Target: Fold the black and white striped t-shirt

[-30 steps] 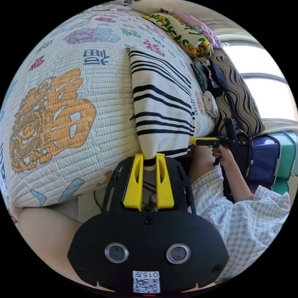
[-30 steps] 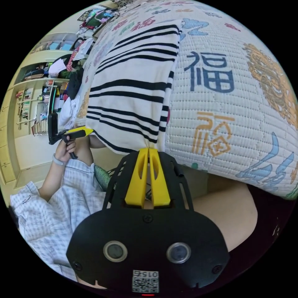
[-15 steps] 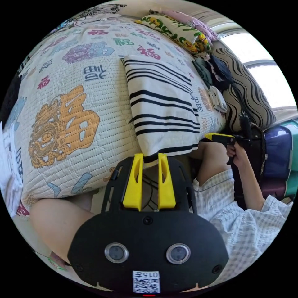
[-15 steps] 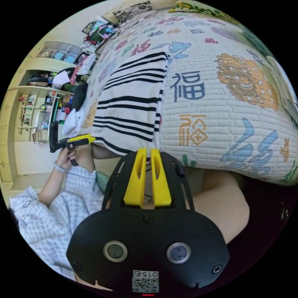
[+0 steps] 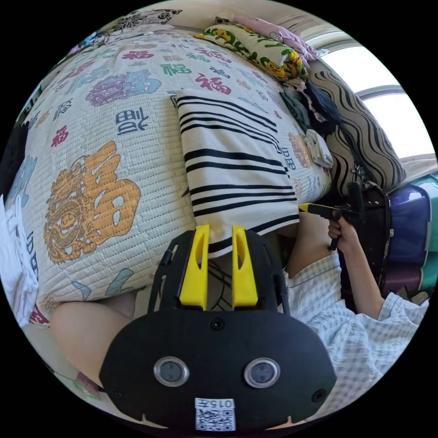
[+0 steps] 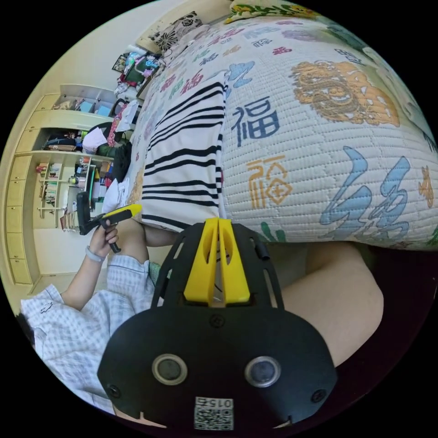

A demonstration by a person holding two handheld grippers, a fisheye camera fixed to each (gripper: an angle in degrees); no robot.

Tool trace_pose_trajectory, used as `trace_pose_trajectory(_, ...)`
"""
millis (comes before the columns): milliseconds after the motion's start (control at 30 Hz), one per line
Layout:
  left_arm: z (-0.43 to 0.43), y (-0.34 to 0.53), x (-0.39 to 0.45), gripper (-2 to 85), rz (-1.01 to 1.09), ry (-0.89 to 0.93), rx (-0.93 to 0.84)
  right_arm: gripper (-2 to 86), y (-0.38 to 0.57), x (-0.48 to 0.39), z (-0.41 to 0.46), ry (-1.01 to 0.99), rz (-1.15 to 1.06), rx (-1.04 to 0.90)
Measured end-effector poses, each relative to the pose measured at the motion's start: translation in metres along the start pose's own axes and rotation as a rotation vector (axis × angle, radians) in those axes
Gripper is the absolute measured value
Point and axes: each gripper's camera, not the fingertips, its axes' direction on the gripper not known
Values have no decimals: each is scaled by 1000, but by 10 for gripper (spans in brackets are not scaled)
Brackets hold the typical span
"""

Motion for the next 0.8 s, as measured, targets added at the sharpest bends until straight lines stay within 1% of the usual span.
trace_pose_trajectory(100, 10, -7, 2, 66, 1, -49, -27, -7, -5, 1, 6, 12, -5, -36)
trace_pose_trajectory(233, 7, -12, 2, 62, -3, -56, -60, 4, -12, -10, 21, 43, -76, -123)
trace_pose_trajectory(300, 3, -13, 3, 66, 13, -57, -74, 26, -13, -11, 14, 73, -63, -80)
trace_pose_trajectory(333, 2, -13, 3, 67, 18, -57, -74, 52, -14, -11, 5, 56, -60, -19)
trace_pose_trajectory(400, 2, -11, 3, 69, 24, -70, -78, 59, -19, -9, -5, -14, -62, 52)
trace_pose_trajectory(433, 3, -11, 2, 70, 21, -70, -77, 59, -25, -8, -7, -42, -62, 61)
trace_pose_trajectory(500, 5, -13, -3, 71, -15, -54, -70, 51, -35, -8, -1, -32, -67, 24)
trace_pose_trajectory(567, 6, -16, -7, 69, -41, -42, -70, 6, -45, -11, 13, 1, -86, -62)
trace_pose_trajectory(600, 5, -18, -8, 67, -57, -39, -76, 3, -46, -12, 15, 11, -90, -69)
trace_pose_trajectory(667, -2, -22, -5, 58, -53, -37, -62, -4, -48, -10, 10, -5, -77, -53)
trace_pose_trajectory(733, -10, -23, 0, 50, -17, -47, -11, -5, -47, -7, 2, -2, -66, -22)
trace_pose_trajectory(800, -7, -28, -3, 48, -6, -75, -28, -6, -47, -8, -4, 4, -71, -12)
